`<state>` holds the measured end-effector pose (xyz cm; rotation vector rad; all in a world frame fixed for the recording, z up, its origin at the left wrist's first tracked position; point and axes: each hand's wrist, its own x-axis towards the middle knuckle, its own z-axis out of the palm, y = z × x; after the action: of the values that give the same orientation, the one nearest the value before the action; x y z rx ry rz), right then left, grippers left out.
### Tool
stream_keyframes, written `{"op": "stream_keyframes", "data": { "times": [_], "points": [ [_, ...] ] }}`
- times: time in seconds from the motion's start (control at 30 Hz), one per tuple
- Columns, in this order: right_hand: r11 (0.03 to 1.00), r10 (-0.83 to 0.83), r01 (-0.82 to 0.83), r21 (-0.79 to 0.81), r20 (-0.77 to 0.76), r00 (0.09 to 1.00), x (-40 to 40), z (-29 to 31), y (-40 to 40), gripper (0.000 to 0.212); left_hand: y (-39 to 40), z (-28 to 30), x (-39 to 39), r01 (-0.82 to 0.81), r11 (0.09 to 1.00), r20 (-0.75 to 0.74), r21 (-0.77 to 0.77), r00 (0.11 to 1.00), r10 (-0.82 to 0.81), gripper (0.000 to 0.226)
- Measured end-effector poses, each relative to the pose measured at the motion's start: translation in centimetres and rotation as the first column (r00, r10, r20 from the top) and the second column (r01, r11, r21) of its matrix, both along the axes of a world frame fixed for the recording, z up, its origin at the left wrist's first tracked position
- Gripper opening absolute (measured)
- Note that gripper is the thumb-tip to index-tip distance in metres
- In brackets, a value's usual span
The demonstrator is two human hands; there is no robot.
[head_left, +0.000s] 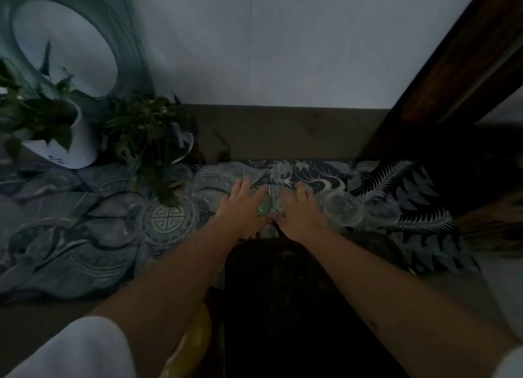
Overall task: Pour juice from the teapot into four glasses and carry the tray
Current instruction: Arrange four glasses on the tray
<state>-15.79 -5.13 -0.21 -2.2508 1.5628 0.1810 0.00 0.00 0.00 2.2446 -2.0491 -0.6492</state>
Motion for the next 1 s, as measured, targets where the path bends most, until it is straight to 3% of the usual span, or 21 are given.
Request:
{"op": "stream_keyframes", "data": {
  "times": [0.13, 0.27, 0.47, 1.0],
  "points": [
    [1.000, 0.014, -0.013, 0.011, -0.057, 0.998, 0.8, -0.2, -1.8, 0.079, -1.8, -0.5, -0.4, -0.016, 0.992, -0.073, 0.121, 0.997, 0.025, 0.082],
    [0.996, 0.018, -0.011, 0.084, -0.087, 0.996, 1.5, -0.1, -2.6, 0.081, -2.7, -0.6, -0.7, 0.028, 0.988, -0.040, 0.151, 0.999, -0.022, 0.078],
    [0.998, 0.010, -0.010, 0.060, -0.007, 1.000, 1.3, -0.2, -2.5, 0.080, -3.1, -0.6, -0.7, 0.029, 0.987, -0.022, 0.158, 0.999, -0.026, 0.073],
    [0.998, 0.005, -0.005, 0.067, -0.009, 1.000, 1.4, -0.1, -2.6, 0.083, -3.2, -0.3, -1.2, -0.036, 0.988, -0.026, 0.148, 0.999, 0.040, 0.069]
  ]
}}
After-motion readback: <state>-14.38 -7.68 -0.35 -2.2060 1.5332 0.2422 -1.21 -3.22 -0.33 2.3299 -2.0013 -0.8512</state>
